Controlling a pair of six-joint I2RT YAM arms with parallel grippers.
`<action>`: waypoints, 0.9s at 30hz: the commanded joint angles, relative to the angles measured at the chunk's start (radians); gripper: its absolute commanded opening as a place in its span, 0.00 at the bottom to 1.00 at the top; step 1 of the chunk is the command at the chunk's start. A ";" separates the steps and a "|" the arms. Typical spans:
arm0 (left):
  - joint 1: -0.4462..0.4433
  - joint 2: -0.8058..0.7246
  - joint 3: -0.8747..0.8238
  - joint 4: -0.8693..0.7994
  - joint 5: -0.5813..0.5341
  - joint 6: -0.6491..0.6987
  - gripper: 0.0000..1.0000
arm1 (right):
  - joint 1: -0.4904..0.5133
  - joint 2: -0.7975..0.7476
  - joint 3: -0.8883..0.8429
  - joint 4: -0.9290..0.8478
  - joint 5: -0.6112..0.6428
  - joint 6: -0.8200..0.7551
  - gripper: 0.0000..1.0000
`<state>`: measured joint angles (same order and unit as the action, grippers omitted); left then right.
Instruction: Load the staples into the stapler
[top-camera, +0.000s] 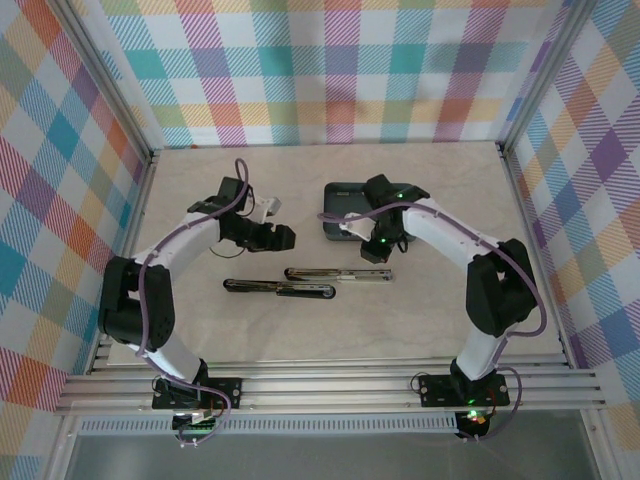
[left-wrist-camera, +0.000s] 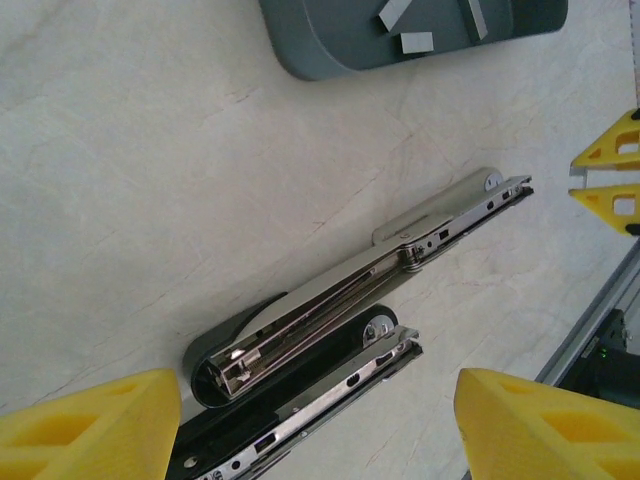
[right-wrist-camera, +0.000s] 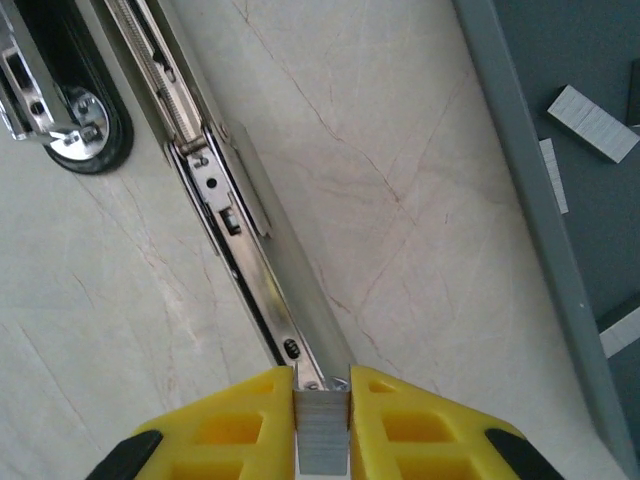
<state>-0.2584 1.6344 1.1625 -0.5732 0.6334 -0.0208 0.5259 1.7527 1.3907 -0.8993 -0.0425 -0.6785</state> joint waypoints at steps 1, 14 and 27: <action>0.012 0.020 -0.001 0.000 0.066 0.033 0.72 | -0.016 0.029 0.028 -0.035 -0.048 -0.132 0.19; 0.014 0.054 0.014 -0.028 0.129 0.056 0.72 | -0.034 0.150 0.088 -0.134 -0.022 -0.214 0.18; 0.013 0.072 0.020 -0.040 0.183 0.069 0.72 | -0.032 0.156 0.108 -0.211 -0.052 -0.202 0.18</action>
<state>-0.2565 1.6951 1.1625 -0.5781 0.7849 0.0273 0.4973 1.9030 1.4811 -1.0531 -0.0608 -0.8730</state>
